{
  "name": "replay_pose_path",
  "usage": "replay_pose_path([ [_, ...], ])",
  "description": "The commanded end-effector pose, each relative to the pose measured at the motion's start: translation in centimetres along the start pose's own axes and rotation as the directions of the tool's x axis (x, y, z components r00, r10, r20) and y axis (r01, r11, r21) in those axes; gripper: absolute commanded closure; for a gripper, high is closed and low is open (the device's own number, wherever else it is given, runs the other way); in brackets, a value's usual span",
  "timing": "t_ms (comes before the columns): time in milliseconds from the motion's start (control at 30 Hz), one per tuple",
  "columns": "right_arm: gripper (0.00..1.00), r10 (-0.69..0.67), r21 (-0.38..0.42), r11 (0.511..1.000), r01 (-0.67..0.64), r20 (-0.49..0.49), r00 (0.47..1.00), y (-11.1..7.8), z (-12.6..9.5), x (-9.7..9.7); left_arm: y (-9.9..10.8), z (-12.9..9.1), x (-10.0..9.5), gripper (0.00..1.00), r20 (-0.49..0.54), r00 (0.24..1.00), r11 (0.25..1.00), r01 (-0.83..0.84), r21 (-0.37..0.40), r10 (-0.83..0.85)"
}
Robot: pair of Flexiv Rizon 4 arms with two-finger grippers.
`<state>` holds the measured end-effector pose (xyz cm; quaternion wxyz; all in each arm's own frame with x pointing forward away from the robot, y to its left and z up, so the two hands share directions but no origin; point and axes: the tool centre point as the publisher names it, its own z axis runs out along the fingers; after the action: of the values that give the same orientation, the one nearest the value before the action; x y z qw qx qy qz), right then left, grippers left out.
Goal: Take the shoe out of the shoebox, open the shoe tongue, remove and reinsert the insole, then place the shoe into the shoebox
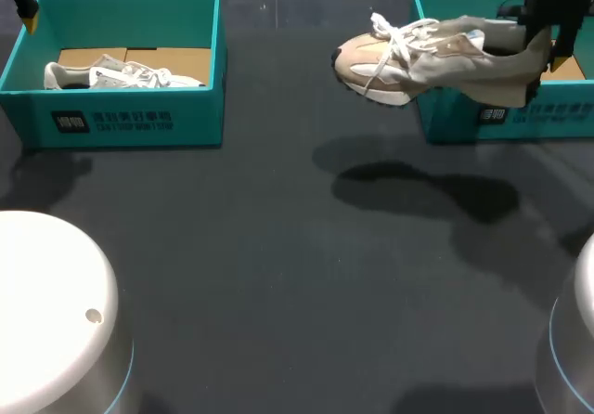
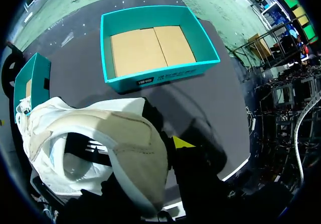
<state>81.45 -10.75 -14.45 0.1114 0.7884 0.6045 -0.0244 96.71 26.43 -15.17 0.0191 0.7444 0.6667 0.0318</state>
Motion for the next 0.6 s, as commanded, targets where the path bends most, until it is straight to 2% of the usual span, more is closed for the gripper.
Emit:
replay_pose_path([
  [33,1.00,-0.004,-0.096,0.995,0.004,0.006,1.000,-4.6,0.7,1.5,-0.1,0.0,0.0,0.00,-0.002,1.000,1.000,-0.002,-0.001,0.002],
  [233,1.00,-0.046,-0.051,0.998,0.045,-0.022,0.999,-9.0,2.5,5.4,-0.1,0.0,0.0,0.00,-0.002,1.000,1.000,-0.002,-0.001,0.002],
  [600,1.00,-0.046,-0.051,0.998,0.045,-0.022,0.999,-9.0,2.5,5.4,-0.1,0.0,0.0,0.00,-0.002,1.000,1.000,-0.002,-0.001,0.002],
])
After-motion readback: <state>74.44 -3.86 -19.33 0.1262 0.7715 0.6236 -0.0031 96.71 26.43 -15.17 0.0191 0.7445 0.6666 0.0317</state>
